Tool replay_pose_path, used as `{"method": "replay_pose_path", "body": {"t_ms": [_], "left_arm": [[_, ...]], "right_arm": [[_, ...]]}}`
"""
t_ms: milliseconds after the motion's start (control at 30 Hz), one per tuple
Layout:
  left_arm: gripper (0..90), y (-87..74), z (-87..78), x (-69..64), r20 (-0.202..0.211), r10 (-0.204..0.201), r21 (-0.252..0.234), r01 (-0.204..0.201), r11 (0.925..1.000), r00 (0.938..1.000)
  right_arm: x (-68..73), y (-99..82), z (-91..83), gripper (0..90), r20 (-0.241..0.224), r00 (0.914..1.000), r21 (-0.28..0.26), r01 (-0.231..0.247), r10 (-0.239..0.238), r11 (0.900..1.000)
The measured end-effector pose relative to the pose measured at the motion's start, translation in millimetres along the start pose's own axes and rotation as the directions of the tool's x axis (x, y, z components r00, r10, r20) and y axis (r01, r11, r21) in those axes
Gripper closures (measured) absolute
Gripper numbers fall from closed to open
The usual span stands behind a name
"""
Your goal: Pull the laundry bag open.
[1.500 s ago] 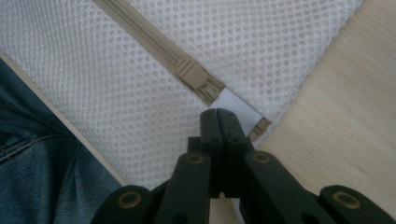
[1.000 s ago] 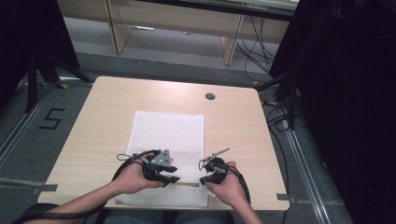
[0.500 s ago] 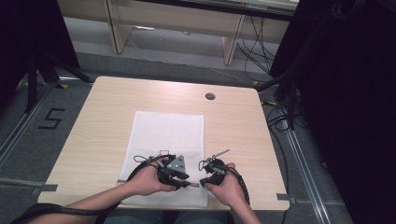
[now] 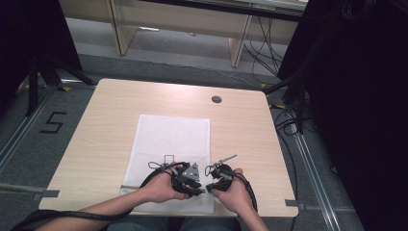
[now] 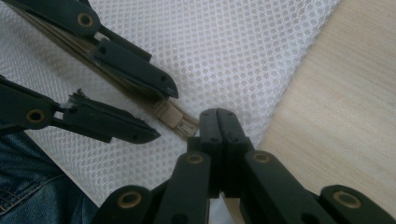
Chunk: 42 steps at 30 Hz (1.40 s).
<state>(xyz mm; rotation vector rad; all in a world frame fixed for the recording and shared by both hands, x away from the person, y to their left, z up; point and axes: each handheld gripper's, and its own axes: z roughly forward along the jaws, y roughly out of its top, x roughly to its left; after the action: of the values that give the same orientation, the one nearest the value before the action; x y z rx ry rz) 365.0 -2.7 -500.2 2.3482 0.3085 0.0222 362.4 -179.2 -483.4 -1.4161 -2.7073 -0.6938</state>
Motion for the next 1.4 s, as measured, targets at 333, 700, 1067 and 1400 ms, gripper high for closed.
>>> {"method": "replay_pose_path", "body": {"t_ms": [333, 700, 1067, 1400], "left_arm": [[76.3, 1.2, 1.6, -2.3, -0.009, 0.058, -0.002, -0.058, 0.9983, 0.9983], [76.1, 0.8, 6.5, -1.2, -0.006, 0.082, -0.012, -0.082, 0.9965, 0.9966], [81.6, 2.3, 6.5, -4.4, -0.037, 0.107, 0.010, -0.107, 0.9942, 0.9935], [81.8, 4.1, 3.7, -6.3, -0.026, 0.072, 0.004, -0.072, 0.9974, 0.9971]], "right_arm": [[0.7, -0.3, -0.2, 90.0, 0.003, 0.9999, -0.002, -0.010, 0.010, 0.9999], [0.4, -0.3, 0.1, 90.0, 0.001, 0.9998, -0.001, -0.018, 0.018, 0.9998], [3.6, -0.2, -0.6, 90.0, 0.020, 0.9992, 0.010, -0.035, 0.035, 0.9993], [4.8, 0.8, 0.7, 90.0, 0.035, 0.9992, 0.006, 0.015, -0.016, 0.9999]]}}
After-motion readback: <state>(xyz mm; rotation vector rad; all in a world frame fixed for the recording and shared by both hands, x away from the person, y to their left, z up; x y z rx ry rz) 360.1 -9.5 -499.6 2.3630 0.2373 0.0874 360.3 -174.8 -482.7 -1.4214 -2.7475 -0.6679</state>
